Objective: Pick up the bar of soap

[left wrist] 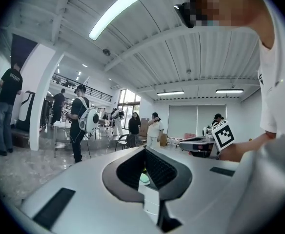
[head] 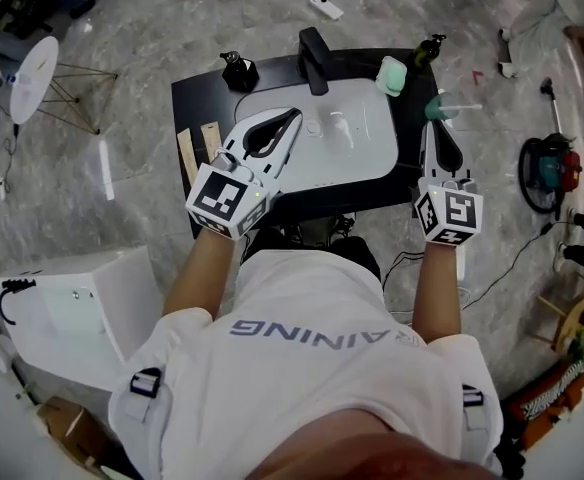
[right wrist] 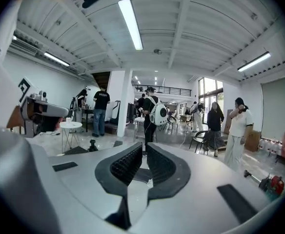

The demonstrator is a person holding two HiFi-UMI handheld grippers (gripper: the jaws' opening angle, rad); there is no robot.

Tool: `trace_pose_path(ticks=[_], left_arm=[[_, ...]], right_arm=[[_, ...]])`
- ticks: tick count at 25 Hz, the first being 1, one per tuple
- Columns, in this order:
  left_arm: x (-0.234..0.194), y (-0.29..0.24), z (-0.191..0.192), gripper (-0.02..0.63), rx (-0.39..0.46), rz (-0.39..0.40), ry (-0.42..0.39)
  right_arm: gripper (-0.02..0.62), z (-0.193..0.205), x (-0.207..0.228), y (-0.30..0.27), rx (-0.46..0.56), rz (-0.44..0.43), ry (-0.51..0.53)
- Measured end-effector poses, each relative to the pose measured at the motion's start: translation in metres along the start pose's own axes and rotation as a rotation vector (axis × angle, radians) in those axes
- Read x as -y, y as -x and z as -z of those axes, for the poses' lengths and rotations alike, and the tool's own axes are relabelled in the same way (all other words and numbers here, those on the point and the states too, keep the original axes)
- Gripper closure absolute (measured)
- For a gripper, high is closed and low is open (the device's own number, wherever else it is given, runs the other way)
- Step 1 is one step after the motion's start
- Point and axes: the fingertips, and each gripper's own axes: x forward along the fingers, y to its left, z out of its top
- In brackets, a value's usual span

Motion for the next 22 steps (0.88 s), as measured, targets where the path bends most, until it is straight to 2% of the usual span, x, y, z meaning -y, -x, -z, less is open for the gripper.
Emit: trace_pose_path(ticks=[2,9,14,22], left_arm=[[-0.001,-0.008,0.003,0.597,-0.011,-0.018,0.003],[0.007,-0.047,0.011,0.597,-0.032,-0.067,0.036],[0.005,-0.066,0.028,0.597,-0.074,-0.093,0.046],[-0.016,-0.065,0.049,0.597,-0.109,-0.163,0.093]], right_arm=[[0.569,0.01,0.013,-0.017,-0.027,-0.004,-0.001],[0.463,0.056,0.061,-0.085,-0.174,0.0,0.053],[0.431,0.099,0.076,-0.136,-0.269,-0.046,-0.086],[0.328,0.167,0.074,-0.21,-0.411,-0.043,-0.138]])
